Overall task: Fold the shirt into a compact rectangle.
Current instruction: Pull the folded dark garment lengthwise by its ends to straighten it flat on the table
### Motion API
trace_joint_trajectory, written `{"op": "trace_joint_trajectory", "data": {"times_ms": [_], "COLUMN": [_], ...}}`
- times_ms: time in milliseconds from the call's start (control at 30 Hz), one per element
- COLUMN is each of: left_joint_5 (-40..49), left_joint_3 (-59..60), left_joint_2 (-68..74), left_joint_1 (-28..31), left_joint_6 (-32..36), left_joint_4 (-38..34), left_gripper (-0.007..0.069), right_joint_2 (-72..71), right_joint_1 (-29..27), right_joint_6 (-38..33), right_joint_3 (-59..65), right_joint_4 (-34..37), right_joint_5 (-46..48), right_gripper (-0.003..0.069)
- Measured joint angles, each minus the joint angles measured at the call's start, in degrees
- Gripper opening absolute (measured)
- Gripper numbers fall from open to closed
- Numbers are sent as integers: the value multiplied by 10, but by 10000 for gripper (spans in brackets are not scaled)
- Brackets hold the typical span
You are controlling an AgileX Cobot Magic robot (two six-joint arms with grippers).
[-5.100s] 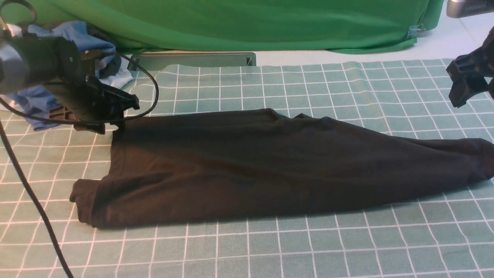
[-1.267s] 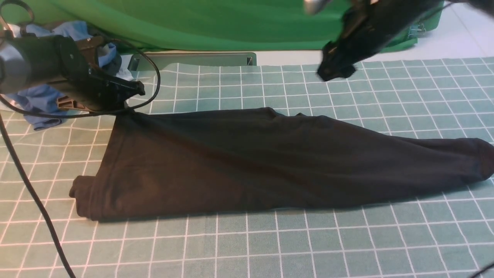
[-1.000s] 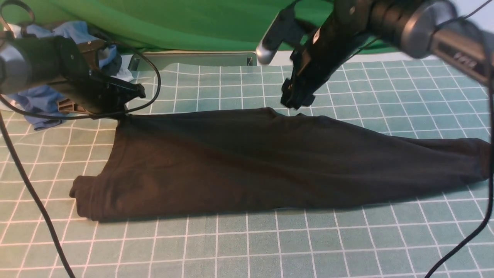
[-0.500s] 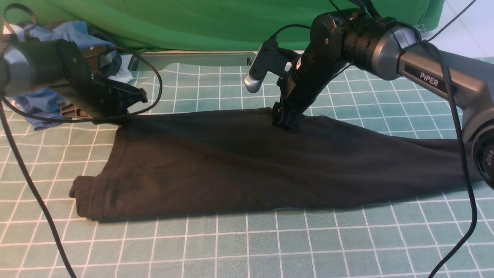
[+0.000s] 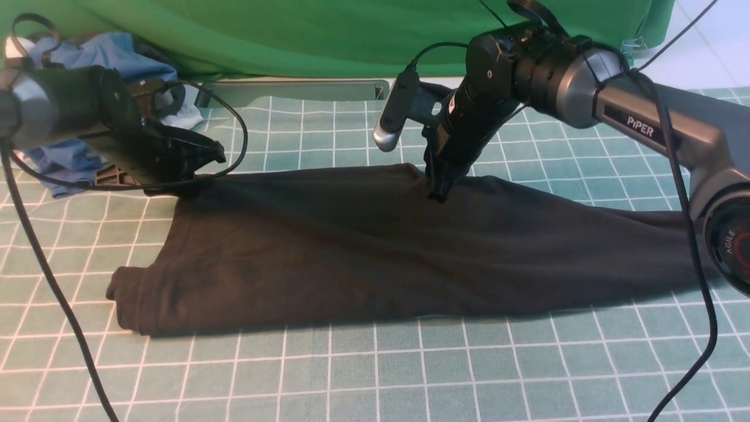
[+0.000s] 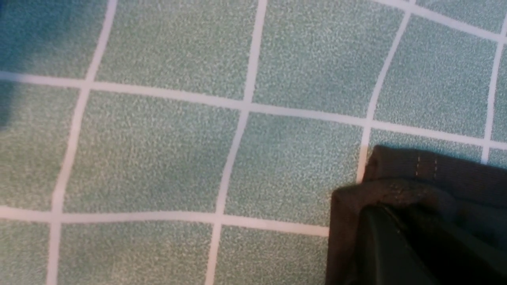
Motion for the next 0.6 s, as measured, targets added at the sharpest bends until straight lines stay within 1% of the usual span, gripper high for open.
{"op": "trace_joint_trajectory", "data": {"times_ms": [133,167,200,267,300,333,367,400,433,467,500,600], "left_joint_5": [0,0,0,0,0,1,1,1,1,1,1,2], "left_joint_3": [0,0,0,0,0,0,0,0,0,0,0,0], "left_joint_2": [0,0,0,0,0,-1,-2,-2,-2,-2,-2,-2], "left_joint_1": [0,0,0,0,0,1,1,1,1,1,1,1], "left_joint_6": [0,0,0,0,0,0,0,0,0,0,0,0], "left_joint_4": [2,2,0,-6,-7,-9,-10,-10,-10,-10,-11,-12], "left_gripper": [15,15,15,15,15,15,15,15,15,15,15,15], "right_joint_2": [-9,-15,-16,-17,-17,-16,-14,-14,-11,-11,-6,9], "right_joint_1": [0,1,2,6,7,11,14,15,18,18,20,20], "right_joint_6": [14,16,17,15,15,13,12,11,10,10,8,8], "right_joint_3": [-14,-16,-18,-19,-19,-19,-19,-19,-19,-19,-19,-19], "right_joint_4": [-2,-3,-4,-4,-4,-4,-4,-4,-4,-4,-4,-4], "right_joint_5": [1,3,7,19,21,27,27,27,23,23,18,20], "right_gripper": [33,48,80,178,191,279,344,361,405,409,429,431]}}
